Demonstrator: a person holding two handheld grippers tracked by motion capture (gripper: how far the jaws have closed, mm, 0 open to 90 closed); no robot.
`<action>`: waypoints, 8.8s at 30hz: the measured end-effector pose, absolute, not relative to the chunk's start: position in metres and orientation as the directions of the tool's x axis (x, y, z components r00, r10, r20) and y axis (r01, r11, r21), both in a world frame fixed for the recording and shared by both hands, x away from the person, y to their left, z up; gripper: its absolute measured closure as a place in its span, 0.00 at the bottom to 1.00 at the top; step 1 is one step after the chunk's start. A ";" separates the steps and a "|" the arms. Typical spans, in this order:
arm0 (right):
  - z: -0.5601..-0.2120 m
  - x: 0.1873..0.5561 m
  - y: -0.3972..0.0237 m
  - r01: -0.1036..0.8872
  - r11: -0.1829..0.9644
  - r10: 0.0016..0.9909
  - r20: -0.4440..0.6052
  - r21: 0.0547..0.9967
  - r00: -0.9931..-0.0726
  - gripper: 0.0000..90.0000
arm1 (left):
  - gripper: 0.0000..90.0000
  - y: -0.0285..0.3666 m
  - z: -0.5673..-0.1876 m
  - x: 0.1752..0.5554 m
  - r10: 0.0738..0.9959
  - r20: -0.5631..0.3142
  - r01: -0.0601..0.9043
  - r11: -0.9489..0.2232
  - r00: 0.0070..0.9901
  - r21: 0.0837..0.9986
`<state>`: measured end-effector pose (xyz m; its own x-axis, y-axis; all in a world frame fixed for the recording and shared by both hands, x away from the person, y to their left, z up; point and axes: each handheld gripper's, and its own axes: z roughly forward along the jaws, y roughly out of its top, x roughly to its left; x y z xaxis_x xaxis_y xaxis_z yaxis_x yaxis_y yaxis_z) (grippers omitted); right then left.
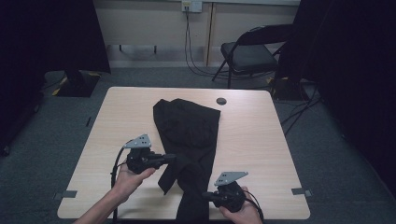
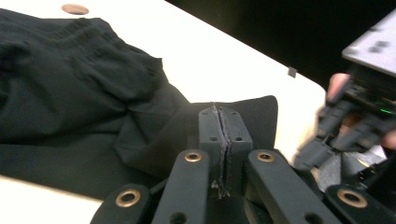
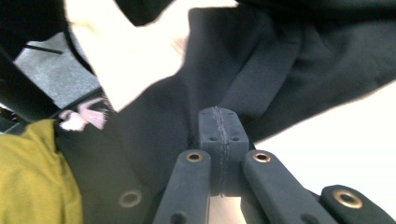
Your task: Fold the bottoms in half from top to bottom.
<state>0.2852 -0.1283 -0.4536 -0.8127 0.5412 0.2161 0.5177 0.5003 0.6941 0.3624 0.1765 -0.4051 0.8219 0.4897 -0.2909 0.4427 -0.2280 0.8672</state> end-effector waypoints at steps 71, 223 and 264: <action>-0.482 0.289 -0.083 0.445 0.635 0.481 0.127 0.631 -0.867 0.75 | 0.99 0.181 -0.404 0.384 0.518 -0.243 0.433 -0.285 0.820 0.855; -0.460 0.471 -0.117 0.602 0.323 0.775 0.162 0.731 -0.611 0.68 | 0.51 0.187 -0.437 0.479 0.693 -0.240 0.569 -0.292 0.680 0.769; -0.446 0.333 -0.154 0.486 0.436 0.574 0.182 0.757 -0.798 0.65 | 0.70 0.199 -0.422 0.371 0.505 -0.244 0.446 -0.329 0.828 0.832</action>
<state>0.3328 -0.1538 -0.4460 -0.7981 0.5745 0.1818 0.4865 0.4362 0.7570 0.3711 0.1995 -0.4219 0.8277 0.5053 -0.2442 0.4464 -0.3291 0.8321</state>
